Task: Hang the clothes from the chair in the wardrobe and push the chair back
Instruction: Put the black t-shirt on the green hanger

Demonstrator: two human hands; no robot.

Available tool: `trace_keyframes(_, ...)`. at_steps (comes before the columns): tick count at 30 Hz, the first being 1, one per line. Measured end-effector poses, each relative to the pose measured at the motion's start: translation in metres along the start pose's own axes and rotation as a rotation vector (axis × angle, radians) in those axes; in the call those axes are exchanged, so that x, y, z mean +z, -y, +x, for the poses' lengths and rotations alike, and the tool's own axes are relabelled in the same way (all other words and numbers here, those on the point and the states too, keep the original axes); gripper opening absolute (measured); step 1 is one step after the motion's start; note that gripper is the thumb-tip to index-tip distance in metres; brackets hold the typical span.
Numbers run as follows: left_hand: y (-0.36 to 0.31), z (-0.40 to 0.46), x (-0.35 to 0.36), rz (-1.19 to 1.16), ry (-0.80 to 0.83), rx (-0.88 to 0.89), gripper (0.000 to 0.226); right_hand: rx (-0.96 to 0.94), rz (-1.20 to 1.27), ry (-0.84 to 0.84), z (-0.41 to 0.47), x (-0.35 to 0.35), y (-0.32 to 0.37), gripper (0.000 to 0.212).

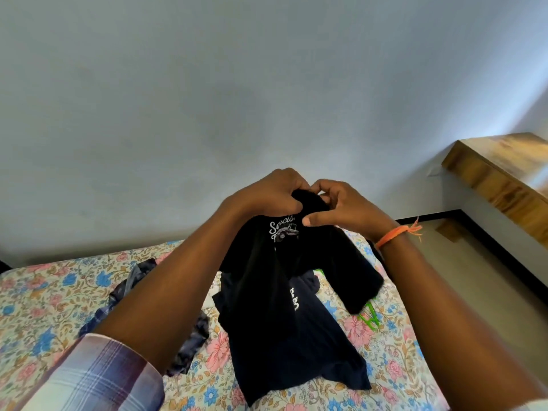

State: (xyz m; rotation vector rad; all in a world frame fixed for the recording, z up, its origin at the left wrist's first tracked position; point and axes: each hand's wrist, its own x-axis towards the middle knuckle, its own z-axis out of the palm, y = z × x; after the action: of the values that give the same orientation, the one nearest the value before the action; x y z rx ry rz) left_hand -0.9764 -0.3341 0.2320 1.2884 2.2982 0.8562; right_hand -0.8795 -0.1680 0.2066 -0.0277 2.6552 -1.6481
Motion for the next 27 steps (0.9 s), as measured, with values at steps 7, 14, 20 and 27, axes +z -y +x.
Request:
trace_keyframes(7, 0.044, -0.013, 0.029, -0.401, 0.309, -0.528, 0.021, -0.196, -0.485, -0.268, -0.004, 0.029, -0.019, 0.02)
trace_keyframes(14, 0.112, -0.019, 0.074, -1.043, 0.621, -0.765, 0.04, -0.139, -0.509, -0.264, -0.01, 0.06, -0.048, 0.029)
trace_keyframes(20, 0.106, -0.014, 0.096, -0.367, 0.738, -0.808, 0.019, -0.208, -0.456, -0.116, -0.011, 0.068, -0.043, 0.036)
trace_keyframes(27, 0.107, -0.016, 0.113, -0.039, 0.839, -0.804, 0.036, -0.143, -0.377, -0.186, -0.016, 0.05, -0.056, 0.042)
